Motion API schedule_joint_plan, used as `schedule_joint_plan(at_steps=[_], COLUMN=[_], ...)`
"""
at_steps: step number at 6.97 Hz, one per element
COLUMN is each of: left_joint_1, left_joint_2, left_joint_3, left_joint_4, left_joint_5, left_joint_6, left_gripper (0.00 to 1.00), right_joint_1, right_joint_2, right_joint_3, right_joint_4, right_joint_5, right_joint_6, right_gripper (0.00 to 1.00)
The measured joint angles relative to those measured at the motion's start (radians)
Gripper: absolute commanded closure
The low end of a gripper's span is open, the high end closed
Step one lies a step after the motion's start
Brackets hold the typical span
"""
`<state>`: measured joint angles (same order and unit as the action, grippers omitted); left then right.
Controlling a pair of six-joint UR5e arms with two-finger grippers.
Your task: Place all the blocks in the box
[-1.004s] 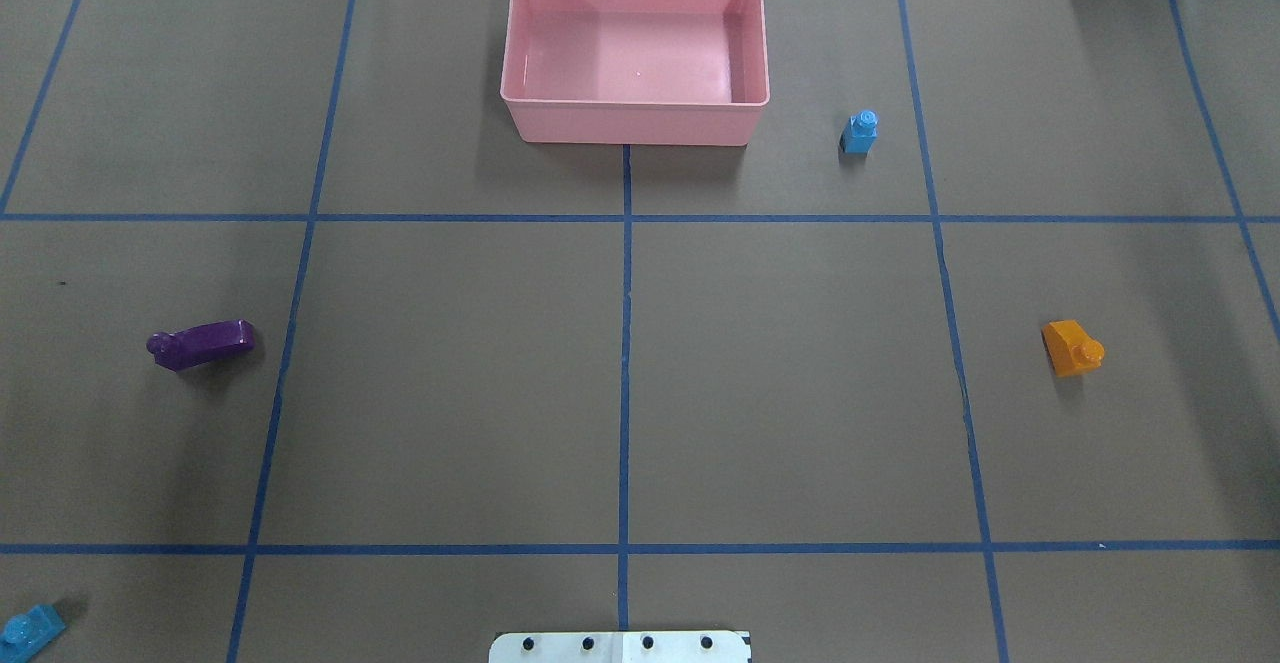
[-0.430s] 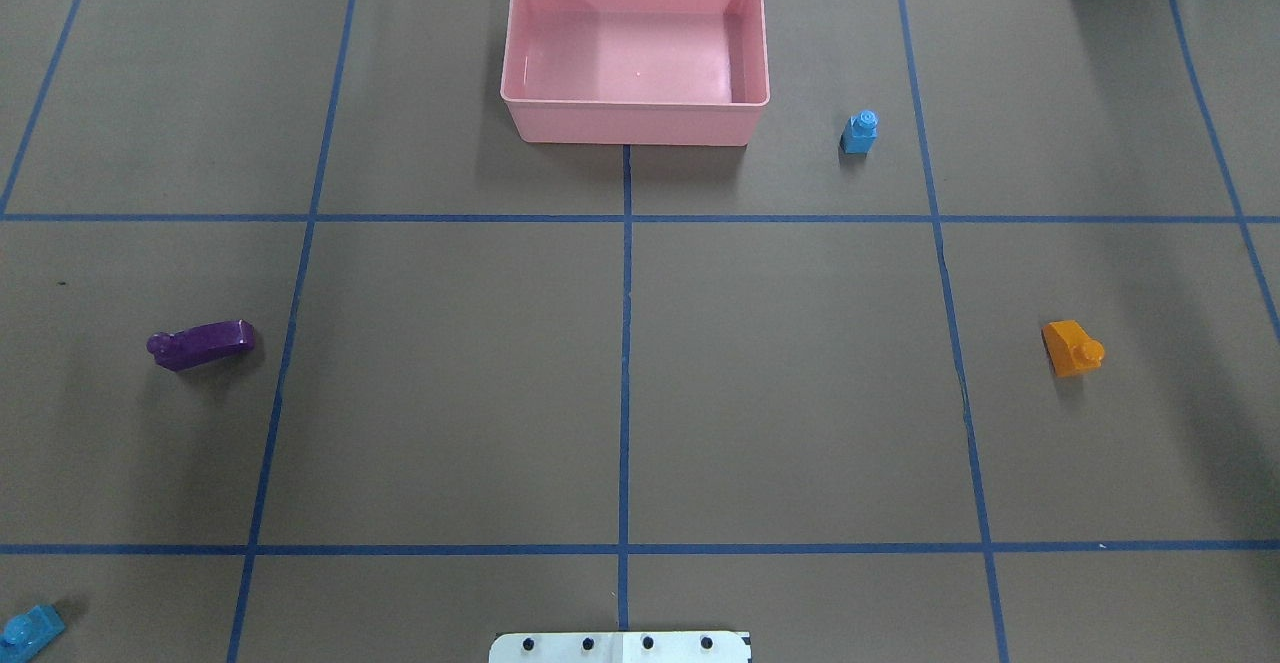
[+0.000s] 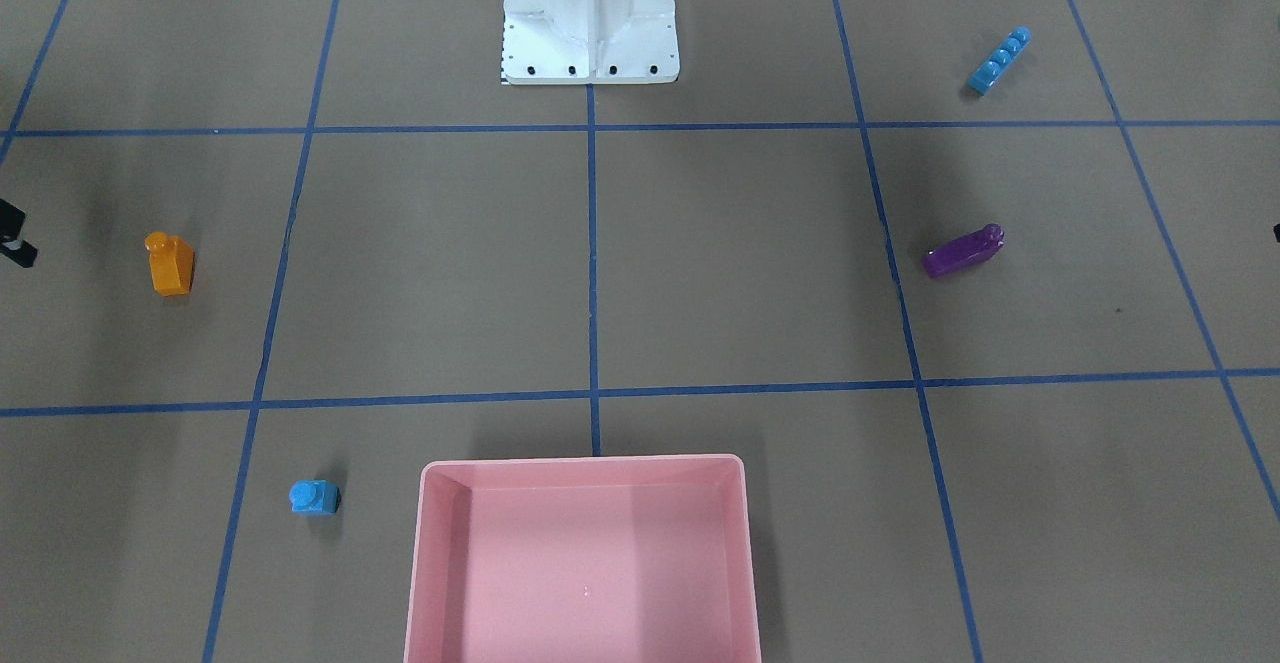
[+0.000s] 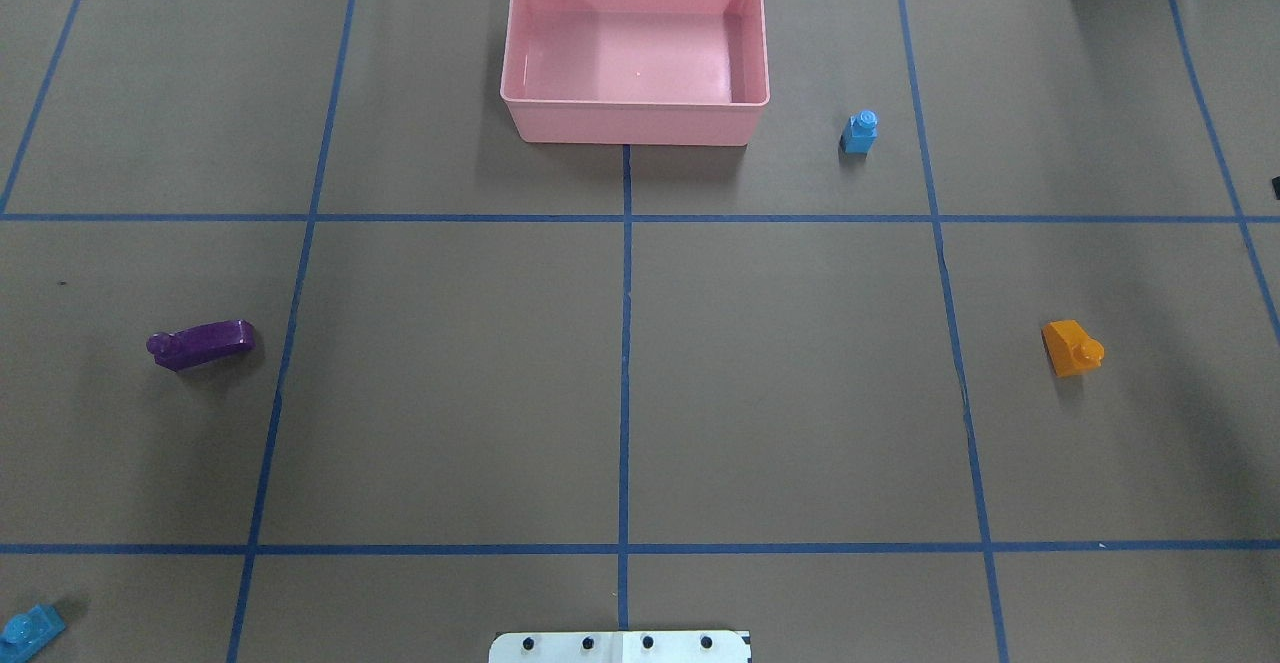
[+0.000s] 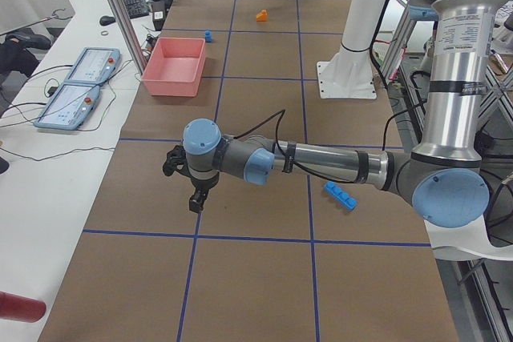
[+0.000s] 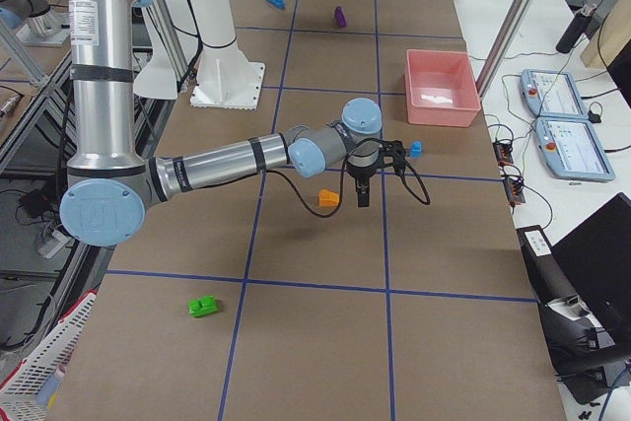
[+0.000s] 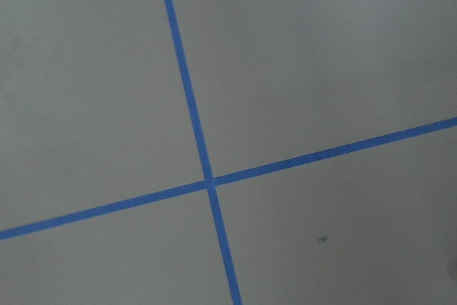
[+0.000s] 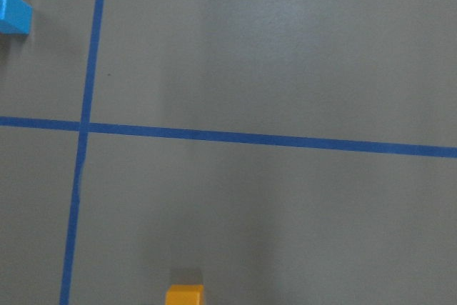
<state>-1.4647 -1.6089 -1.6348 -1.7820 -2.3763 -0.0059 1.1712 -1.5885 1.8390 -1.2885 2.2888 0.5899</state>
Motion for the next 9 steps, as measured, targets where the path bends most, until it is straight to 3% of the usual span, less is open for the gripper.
schedule_joint_plan(at_steps=[3, 5, 6, 8, 9], left_joint_1=[0.028, 0.045, 0.049, 0.051, 0.052], left_joint_2=[-0.012, -0.018, -0.019, -0.021, -0.023], left_joint_3=[0.001, 0.0, 0.0, 0.001, 0.001], left_joint_4=[-0.023, -0.026, -0.027, -0.036, -0.04], left_joint_5=[0.0, 0.0, 0.0, -0.001, -0.001], left_joint_6=[-0.044, -0.061, -0.063, -0.063, -0.064], left_gripper=[0.0, 0.0, 0.0, 0.0, 0.0], right_joint_1=[-0.178, -0.241, -0.263, -0.284, -0.285], right_joint_2=[-0.013, -0.02, -0.012, 0.0, 0.0], right_joint_3=[-0.006, -0.044, -0.075, -0.112, -0.121], right_joint_4=[0.034, 0.031, 0.033, 0.031, 0.029], right_joint_5=[-0.053, -0.058, -0.059, -0.06, -0.06], right_joint_6=[0.081, 0.084, 0.084, 0.083, 0.083], right_gripper=[0.0, 0.0, 0.05, 1.0, 1.0])
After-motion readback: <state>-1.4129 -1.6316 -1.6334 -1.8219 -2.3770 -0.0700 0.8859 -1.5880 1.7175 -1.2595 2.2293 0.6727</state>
